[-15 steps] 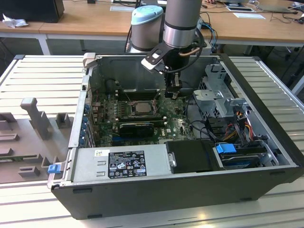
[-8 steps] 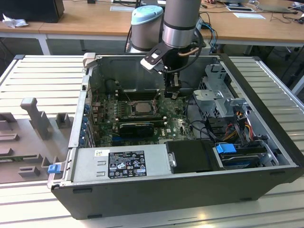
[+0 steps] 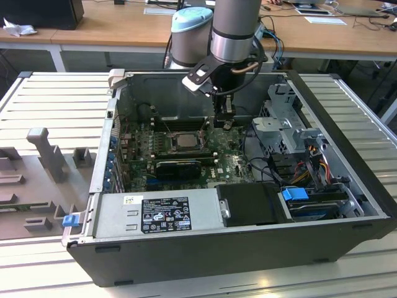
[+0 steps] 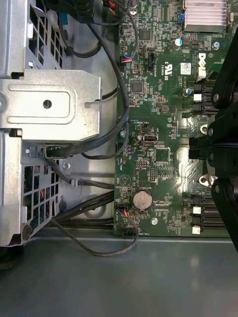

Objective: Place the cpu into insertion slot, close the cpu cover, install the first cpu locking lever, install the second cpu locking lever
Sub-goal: 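Close the cpu cover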

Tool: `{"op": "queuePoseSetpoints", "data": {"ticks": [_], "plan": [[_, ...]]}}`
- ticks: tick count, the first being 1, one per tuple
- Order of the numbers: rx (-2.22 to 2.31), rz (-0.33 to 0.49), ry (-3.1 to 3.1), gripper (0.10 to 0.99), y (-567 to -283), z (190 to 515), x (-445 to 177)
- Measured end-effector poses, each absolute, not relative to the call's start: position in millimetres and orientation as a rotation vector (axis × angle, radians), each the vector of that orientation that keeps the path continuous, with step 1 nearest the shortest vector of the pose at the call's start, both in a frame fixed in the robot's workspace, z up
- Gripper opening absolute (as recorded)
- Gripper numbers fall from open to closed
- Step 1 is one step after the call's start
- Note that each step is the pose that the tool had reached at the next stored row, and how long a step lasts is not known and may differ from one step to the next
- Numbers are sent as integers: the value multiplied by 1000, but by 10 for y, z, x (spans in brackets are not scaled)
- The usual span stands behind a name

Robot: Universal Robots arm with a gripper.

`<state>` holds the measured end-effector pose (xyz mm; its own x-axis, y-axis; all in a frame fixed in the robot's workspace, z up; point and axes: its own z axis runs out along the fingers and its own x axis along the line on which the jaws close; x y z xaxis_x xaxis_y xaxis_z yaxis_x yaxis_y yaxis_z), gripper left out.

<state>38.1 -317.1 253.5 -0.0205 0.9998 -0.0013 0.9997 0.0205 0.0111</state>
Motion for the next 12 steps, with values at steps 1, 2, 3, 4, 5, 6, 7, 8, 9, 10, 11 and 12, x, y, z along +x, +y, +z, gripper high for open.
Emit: {"op": "queuePoseSetpoints", "data": {"ticks": [1, 2, 3, 4, 5, 6, 7, 8, 9, 10, 11, 12], "plan": [[2193, 11, 2238, 106, -3171, 2535, 378], [2193, 11, 2238, 106, -3171, 2535, 375], [2193, 11, 2238, 106, -3171, 2535, 373], [2193, 11, 2238, 106, -3171, 2535, 372], [2193, 11, 2238, 106, -3171, 2535, 366], [2193, 11, 2238, 106, -3171, 2535, 360], [2193, 11, 2238, 106, -3171, 2535, 359], [2193, 11, 2238, 106, -3171, 2535, 358], [2193, 11, 2238, 106, -3171, 2535, 357], [2193, 11, 2238, 106, -3171, 2535, 357], [2193, 11, 2238, 106, -3171, 2535, 356], [2193, 11, 2238, 106, -3171, 2535, 354]]}}
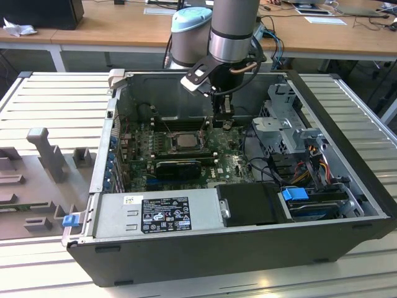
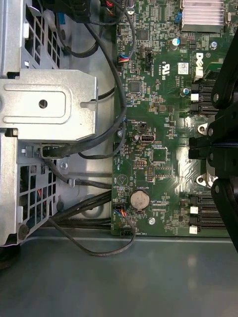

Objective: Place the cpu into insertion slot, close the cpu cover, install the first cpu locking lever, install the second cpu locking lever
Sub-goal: 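Close the cpu cover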

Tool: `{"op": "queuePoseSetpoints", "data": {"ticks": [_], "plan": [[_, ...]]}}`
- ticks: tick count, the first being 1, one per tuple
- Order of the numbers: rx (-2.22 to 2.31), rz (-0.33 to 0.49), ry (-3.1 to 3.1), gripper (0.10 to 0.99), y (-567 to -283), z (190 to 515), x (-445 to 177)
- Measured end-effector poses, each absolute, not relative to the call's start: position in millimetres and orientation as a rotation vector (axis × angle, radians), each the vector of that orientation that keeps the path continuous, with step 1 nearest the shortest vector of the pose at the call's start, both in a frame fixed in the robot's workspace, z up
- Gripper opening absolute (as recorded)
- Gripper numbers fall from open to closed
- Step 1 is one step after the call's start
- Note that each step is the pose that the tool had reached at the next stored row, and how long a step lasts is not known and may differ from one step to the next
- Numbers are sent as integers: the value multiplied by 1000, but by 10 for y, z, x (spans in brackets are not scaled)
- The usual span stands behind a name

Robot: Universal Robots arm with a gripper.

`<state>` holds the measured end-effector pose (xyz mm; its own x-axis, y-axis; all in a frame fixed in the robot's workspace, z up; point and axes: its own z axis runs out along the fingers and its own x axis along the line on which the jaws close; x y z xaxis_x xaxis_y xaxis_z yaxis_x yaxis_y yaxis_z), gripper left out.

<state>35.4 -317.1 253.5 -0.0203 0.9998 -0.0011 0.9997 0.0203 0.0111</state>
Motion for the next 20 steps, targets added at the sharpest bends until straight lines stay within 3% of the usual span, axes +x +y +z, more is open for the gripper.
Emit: {"op": "queuePoseSetpoints", "data": {"ticks": [20], "plan": [[2193, 11, 2238, 106, -3171, 2535, 275]]}}
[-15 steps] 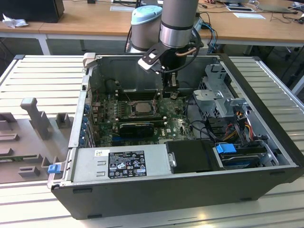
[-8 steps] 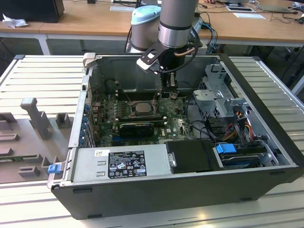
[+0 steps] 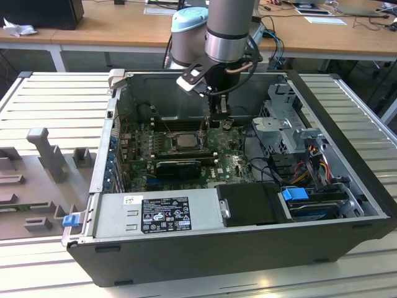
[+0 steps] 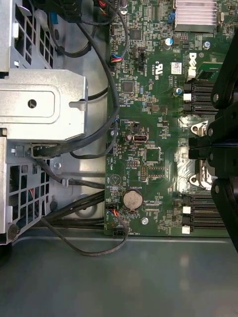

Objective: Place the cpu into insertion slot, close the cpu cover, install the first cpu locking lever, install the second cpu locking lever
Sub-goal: 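Close the cpu cover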

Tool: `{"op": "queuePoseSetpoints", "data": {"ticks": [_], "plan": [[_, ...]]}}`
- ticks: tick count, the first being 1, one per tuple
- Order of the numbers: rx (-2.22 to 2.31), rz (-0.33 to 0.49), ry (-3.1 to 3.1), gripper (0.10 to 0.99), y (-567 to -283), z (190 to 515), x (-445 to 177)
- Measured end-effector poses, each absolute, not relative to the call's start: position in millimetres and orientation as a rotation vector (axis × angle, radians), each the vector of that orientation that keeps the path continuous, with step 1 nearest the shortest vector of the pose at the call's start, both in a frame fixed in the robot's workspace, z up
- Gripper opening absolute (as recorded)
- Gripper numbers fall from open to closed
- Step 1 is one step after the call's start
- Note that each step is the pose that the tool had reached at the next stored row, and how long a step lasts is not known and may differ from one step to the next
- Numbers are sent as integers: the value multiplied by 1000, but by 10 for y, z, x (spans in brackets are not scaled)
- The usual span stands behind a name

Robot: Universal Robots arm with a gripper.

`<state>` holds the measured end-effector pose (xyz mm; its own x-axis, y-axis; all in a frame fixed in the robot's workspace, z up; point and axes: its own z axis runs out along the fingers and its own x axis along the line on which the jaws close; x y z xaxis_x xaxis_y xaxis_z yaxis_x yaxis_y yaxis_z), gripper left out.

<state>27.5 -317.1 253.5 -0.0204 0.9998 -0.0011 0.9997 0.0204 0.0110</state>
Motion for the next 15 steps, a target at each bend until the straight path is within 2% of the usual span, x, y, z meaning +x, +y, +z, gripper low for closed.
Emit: {"op": "queuePoseSetpoints", "data": {"ticks": [15], "plan": [[2193, 11, 2238, 106, -3171, 2535, 132]]}}
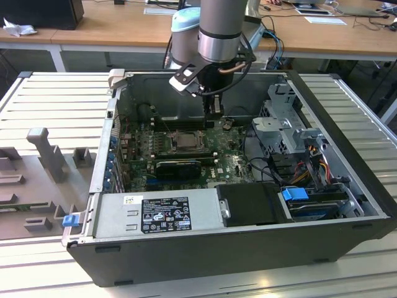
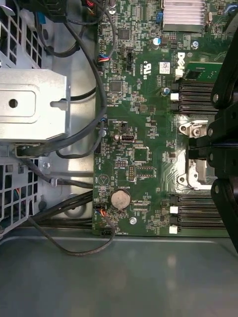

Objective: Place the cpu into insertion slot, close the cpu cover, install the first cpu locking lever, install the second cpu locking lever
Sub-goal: 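Close the cpu cover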

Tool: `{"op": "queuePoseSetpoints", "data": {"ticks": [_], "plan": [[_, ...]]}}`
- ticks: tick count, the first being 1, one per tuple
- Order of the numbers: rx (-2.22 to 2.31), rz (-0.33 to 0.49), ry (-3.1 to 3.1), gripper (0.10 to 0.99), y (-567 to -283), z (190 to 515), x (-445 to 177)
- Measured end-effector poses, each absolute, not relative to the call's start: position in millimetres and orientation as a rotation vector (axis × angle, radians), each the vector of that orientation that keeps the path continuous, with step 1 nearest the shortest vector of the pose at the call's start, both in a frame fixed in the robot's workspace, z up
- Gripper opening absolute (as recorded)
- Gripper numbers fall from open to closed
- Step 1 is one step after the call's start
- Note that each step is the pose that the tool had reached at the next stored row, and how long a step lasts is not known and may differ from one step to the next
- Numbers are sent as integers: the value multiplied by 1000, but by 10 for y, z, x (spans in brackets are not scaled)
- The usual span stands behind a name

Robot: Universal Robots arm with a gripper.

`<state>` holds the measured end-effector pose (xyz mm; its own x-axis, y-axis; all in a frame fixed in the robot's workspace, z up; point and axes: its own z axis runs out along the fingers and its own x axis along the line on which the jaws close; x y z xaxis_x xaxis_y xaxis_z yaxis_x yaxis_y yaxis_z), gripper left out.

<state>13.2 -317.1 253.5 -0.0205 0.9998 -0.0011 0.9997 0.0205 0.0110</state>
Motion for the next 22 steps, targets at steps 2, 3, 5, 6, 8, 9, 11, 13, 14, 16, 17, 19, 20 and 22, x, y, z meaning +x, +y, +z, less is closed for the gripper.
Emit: {"op": "queuePoseSetpoints", "data": {"ticks": [2, 3, 5, 6, 8, 9, 11, 13, 14, 16, 17, 19, 20, 22], "plan": [[2192, 12, 2238, 106, -3170, 2530, 106], [2192, 12, 2237, 106, -3171, 2522, 87], [2192, 12, 2237, 106, -3171, 2504, 66], [2192, 12, 2237, 106, -3171, 2483, 57], [2192, 12, 2237, 106, -3171, 2433, 45], [2192, 13, 2238, 106, -3171, 2397, 38], [2186, 13, 2243, 106, -3171, 2360, 15], [2154, 13, 2275, 106, -3171, 2270, -52], [2147, 13, 2282, 106, -3170, 2247, -136], [2146, 15, 2284, 106, -3165, 2245, -210], [2148, 19, 2286, 106, -3164, 2244, -249], [2149, 22, 2287, 106, -3163, 2243, -288], [2149, 23, 2288, 106, -3164, 2242, -302], [2151, 29, 2291, 106, -3164, 2240, -335]]}}
